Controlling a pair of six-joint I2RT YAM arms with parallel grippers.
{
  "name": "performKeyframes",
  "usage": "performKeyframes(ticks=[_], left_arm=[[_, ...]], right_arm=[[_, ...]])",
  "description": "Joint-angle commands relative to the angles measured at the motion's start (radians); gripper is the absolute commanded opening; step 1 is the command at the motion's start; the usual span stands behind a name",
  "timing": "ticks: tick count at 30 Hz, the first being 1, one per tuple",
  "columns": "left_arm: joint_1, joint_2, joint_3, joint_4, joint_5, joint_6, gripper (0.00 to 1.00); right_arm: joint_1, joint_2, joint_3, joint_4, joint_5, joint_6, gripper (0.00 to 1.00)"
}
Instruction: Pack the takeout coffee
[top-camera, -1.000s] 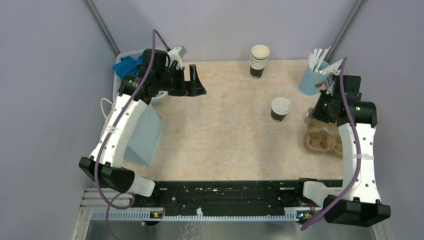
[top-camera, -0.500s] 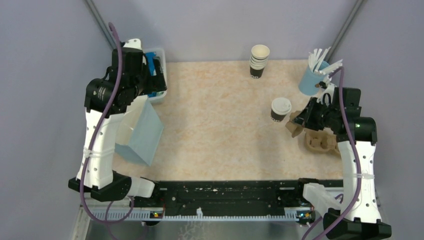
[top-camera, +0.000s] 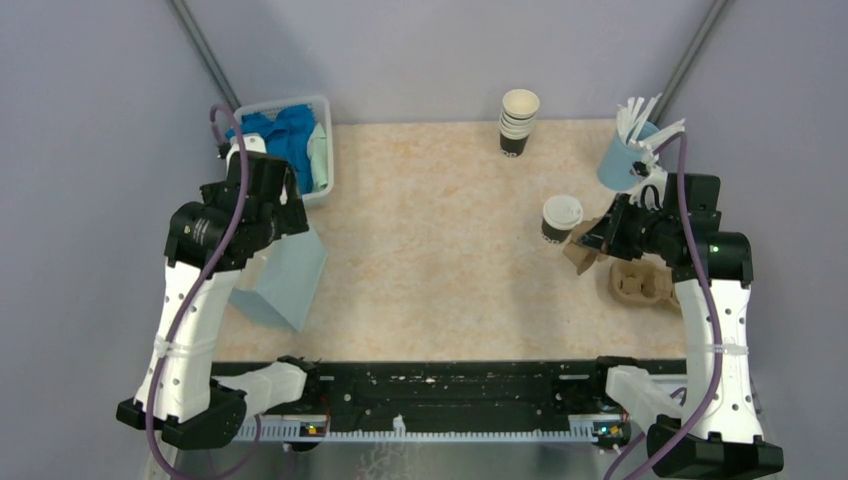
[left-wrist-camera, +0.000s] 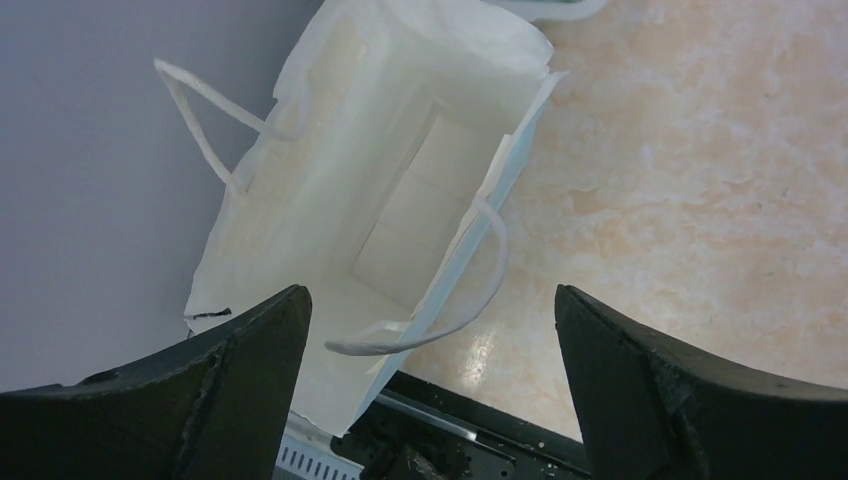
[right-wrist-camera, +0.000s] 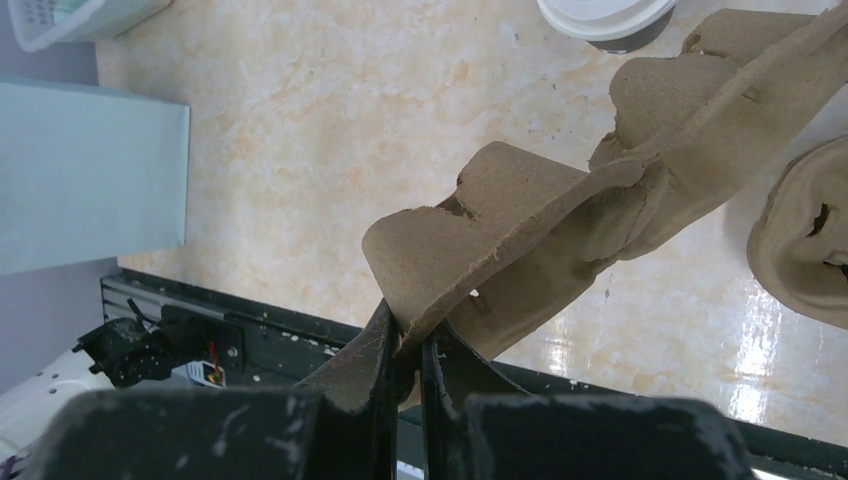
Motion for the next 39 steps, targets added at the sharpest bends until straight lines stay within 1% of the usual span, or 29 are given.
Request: performKeyframes(ticks=[1,2,3,5,6,8,9,10,12,14,17,20,22,23,25,27,32,34,36,37,38,39], left_arm=[[0.003,-0.041,-0.041,0.019,0.031,-0.01,0.96],[0.003,-0.046,-0.048,0.026,0.035,0.002,0.92],[0.003,-0.046,-0.056,0.033,0.04,0.018,0.84],[0.003,-0.048,-0.066,0.066,0.075,0.064,0.58],[0.003,-0.052,-0.076,0.094,0.11,0.107,0.49],[0.003,-0.055,-0.099,0.15,0.176,0.205,0.38],[0.002,-0.046,-0.093,0.158,0.201,0.235,0.27],[-0.002,-0.035,-0.082,0.16,0.231,0.259,0.18],[-0.009,-0.031,-0.067,0.183,0.323,0.282,0.09],[-0.009,-0.041,-0.065,0.234,0.502,0.307,0.07],[-0.01,-0.054,-0.094,0.306,0.828,0.33,0.08],[-0.019,-0.057,-0.147,0.373,1.118,0.308,0.08],[-0.03,-0.049,-0.172,0.402,1.232,0.285,0.06],[-0.043,-0.042,-0.179,0.415,1.267,0.275,0.05],[-0.074,-0.028,-0.186,0.437,1.32,0.264,0.03],[-0.122,-0.004,-0.179,0.453,1.341,0.261,0.02],[-0.331,0.093,-0.15,0.477,1.312,0.268,0.03],[-0.373,0.129,-0.146,0.484,1.306,0.266,0.04],[-0.387,0.148,-0.148,0.502,1.298,0.268,0.1],[-0.39,0.151,-0.142,0.512,1.289,0.268,0.16],[-0.39,0.15,-0.138,0.521,1.273,0.265,0.25],[-0.391,0.143,-0.136,0.536,1.258,0.261,0.31]], right_arm=[[0.014,0.0,0.052,0.034,-0.031,0.006,0.0],[0.016,0.001,0.053,0.036,-0.034,0.007,0.0],[0.019,0.002,0.051,0.037,-0.036,0.008,0.0],[0.025,0.003,0.051,0.041,-0.037,0.008,0.0],[0.026,0.002,0.049,0.042,-0.037,0.008,0.0],[0.033,0.002,0.047,0.042,-0.037,0.007,0.0],[0.037,0.003,0.048,0.042,-0.037,0.008,0.0],[0.04,0.004,0.05,0.042,-0.037,0.009,0.0],[0.045,0.004,0.057,0.042,-0.037,0.008,0.0],[0.05,0.005,0.065,0.042,-0.037,0.009,0.0],[0.054,0.01,0.072,0.044,-0.043,0.01,0.0],[0.055,0.015,0.082,0.049,-0.049,0.014,0.0],[0.055,0.02,0.095,0.046,-0.057,0.021,0.0],[0.055,0.021,0.102,0.045,-0.064,0.025,0.0],[0.055,0.025,0.118,0.043,-0.08,0.035,0.0],[0.055,0.029,0.134,0.042,-0.097,0.047,0.0],[0.055,0.041,0.163,0.036,-0.135,0.066,0.0],[0.055,0.051,0.175,0.033,-0.171,0.071,0.0],[0.055,0.062,0.186,0.035,-0.22,0.077,0.0],[0.055,0.066,0.192,0.039,-0.247,0.081,0.0],[0.055,0.07,0.196,0.05,-0.281,0.085,0.0],[0.067,0.073,0.199,0.068,-0.334,0.091,0.0]])
